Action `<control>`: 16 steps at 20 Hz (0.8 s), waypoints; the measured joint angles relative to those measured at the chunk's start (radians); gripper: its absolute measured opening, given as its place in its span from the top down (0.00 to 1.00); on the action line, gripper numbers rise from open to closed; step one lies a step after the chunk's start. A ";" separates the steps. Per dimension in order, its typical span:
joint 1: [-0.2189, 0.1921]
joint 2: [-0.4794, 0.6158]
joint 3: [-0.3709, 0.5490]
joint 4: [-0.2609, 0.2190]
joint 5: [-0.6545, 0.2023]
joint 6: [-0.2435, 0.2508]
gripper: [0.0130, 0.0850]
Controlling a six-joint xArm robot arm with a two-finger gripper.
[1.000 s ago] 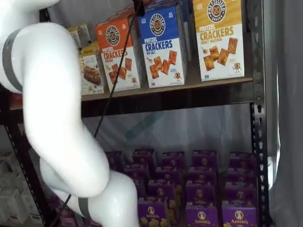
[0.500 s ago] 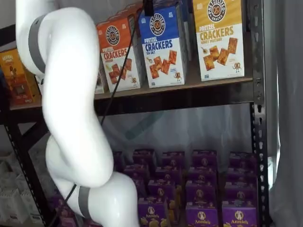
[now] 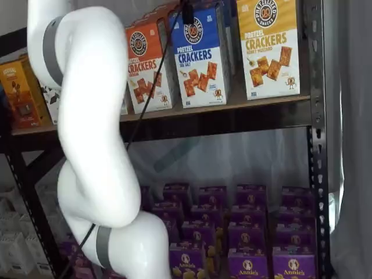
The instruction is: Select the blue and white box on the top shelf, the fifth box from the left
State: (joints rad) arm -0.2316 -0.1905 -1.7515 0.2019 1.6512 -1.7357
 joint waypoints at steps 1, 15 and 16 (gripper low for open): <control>0.004 -0.001 0.007 -0.007 -0.005 0.000 0.00; 0.030 -0.009 0.057 -0.060 0.011 0.005 0.00; 0.032 -0.012 0.061 -0.065 0.013 0.005 0.00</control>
State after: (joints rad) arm -0.2000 -0.2027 -1.6900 0.1365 1.6640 -1.7304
